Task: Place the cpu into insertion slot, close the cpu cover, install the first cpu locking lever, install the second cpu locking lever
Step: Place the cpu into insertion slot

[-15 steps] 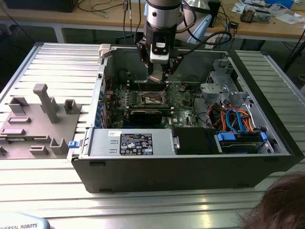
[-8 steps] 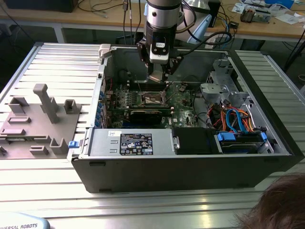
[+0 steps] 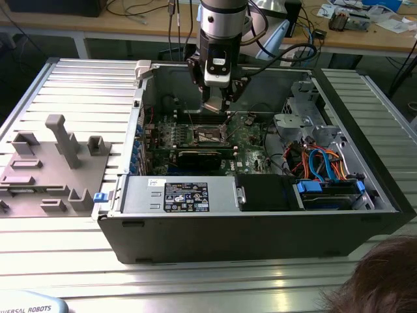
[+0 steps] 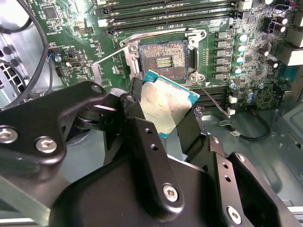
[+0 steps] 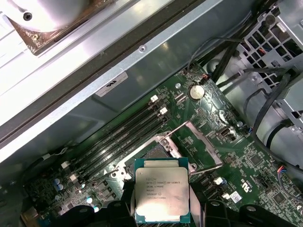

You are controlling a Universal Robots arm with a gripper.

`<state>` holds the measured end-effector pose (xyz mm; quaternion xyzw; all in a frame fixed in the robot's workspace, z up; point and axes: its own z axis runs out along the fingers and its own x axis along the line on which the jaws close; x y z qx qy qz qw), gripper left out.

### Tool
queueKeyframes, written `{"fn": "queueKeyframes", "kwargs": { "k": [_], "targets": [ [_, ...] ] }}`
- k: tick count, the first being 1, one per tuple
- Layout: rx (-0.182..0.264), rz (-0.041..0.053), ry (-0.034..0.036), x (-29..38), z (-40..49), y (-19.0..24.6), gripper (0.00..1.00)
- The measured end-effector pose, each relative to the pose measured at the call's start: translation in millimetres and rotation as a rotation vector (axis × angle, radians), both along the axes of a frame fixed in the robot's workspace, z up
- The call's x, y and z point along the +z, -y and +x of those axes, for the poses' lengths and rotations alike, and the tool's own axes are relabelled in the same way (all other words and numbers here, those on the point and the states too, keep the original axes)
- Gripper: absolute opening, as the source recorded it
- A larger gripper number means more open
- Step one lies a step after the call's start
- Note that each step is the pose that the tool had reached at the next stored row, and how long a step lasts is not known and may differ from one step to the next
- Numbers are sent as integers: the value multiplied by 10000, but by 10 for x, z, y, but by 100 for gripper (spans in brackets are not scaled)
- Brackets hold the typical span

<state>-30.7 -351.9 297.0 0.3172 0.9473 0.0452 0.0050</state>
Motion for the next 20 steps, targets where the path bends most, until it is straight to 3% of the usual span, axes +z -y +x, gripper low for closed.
{"fn": "queueKeyframes", "kwargs": {
  "k": [20],
  "targets": [
    [-261,0,0,-3,0,0,54]
  ]
}}
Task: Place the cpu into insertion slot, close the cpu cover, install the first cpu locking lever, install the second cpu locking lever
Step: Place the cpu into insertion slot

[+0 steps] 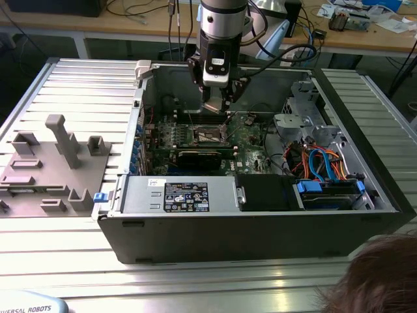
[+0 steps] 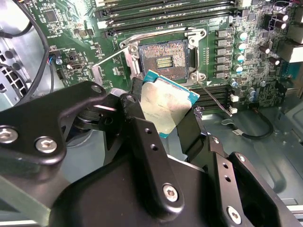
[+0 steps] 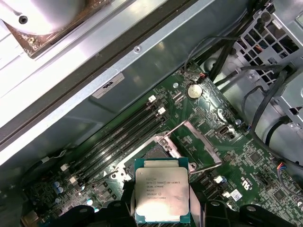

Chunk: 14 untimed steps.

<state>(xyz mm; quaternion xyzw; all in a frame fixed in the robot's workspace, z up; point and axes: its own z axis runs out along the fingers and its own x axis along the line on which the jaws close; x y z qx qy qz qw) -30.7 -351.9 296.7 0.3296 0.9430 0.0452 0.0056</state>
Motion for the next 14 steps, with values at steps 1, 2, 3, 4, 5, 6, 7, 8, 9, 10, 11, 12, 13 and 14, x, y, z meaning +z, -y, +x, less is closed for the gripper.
{"fn": "queueKeyframes", "kwargs": {
  "k": [1,2,3,4,5,6,7,8,9,10,11,12,13,14],
  "targets": [
    [-10,0,0,0,0,0,54],
    [-19,0,0,0,0,0,54],
    [-29,0,0,0,0,0,54],
    [-41,0,0,0,0,0,54],
    [-61,0,0,-1,0,0,54],
    [-79,0,0,-1,0,0,54],
    [-94,0,0,-1,0,0,54],
    [-108,0,0,-1,0,0,54],
    [-117,0,0,-1,0,0,54],
    [-130,0,0,-1,0,0,54],
    [-139,0,0,-1,0,0,54],
    [-159,0,0,-1,0,0,54],
    [-177,0,0,-2,0,0,54],
    [-194,0,0,-2,0,0,54]
  ]
}}
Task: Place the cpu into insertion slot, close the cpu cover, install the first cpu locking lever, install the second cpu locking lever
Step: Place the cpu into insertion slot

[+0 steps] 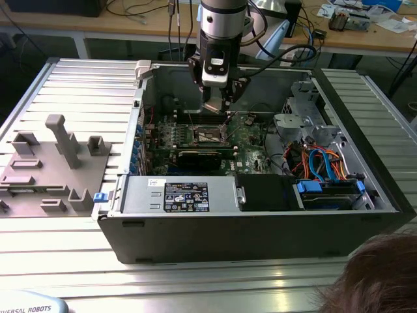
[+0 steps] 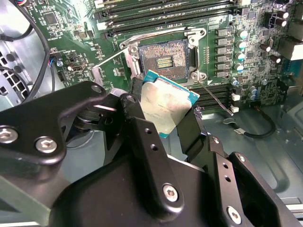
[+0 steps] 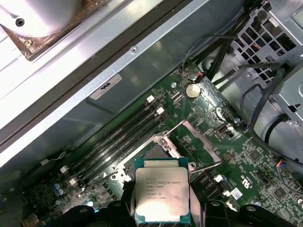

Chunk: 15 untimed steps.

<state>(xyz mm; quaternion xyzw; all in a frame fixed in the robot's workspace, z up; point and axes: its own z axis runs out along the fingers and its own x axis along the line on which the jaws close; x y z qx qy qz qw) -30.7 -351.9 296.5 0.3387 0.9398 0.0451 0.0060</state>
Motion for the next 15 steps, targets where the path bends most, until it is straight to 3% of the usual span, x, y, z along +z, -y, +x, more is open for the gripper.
{"fn": "queueKeyframes", "kwargs": {
  "k": [15],
  "targets": [
    [-183,0,0,-1,0,0,54]
  ]
}}
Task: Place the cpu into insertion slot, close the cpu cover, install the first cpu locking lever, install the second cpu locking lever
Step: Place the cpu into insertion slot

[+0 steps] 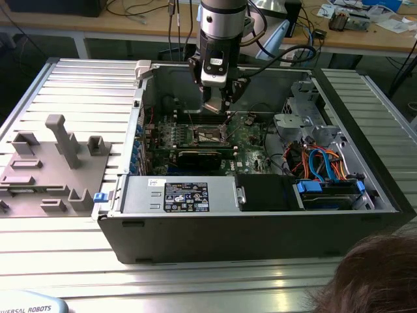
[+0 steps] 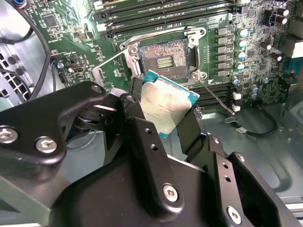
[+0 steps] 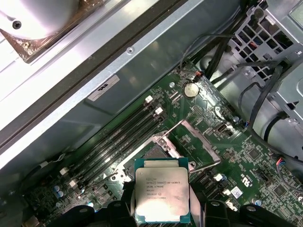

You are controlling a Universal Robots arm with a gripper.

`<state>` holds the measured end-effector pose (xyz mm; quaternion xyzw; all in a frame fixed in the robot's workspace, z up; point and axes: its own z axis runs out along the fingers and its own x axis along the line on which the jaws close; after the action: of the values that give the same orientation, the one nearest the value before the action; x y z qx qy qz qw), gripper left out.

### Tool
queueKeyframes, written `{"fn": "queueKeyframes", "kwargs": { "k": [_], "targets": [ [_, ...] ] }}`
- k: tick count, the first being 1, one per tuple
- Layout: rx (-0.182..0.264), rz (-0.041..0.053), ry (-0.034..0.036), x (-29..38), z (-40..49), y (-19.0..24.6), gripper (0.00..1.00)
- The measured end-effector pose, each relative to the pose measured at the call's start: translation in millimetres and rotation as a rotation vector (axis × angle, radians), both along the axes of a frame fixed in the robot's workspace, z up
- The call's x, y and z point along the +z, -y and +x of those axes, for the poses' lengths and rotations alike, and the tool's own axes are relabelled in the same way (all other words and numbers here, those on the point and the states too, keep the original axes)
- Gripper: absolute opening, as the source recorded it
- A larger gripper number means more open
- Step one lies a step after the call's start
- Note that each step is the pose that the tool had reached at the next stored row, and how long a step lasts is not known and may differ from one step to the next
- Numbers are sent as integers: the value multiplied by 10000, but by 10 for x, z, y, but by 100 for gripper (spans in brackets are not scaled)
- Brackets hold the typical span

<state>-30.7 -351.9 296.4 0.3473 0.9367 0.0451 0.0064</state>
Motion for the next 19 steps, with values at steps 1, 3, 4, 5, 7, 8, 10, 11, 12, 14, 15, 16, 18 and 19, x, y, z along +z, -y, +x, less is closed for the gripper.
{"fn": "queueKeyframes", "kwargs": {
  "k": [1,3,4,5,7,8,10,11,12,14,15,16,18,19],
  "targets": [
    [-14,0,0,0,0,0,54],
    [-33,0,0,0,0,0,54],
    [-45,0,0,-1,0,0,54],
    [-54,0,0,-1,0,0,54],
    [-77,0,0,-1,0,0,54],
    [-86,0,0,-1,0,0,54],
    [-108,0,0,-1,0,0,54],
    [-122,0,0,-1,0,0,54],
    [-136,0,0,-1,0,0,54],
    [-171,0,0,-2,0,0,54],
    [-189,0,0,-2,0,0,54],
    [-198,0,0,-2,0,0,54],
    [-220,-1,0,-2,0,0,54],
    [-229,0,0,-2,0,0,54]
  ]
}}
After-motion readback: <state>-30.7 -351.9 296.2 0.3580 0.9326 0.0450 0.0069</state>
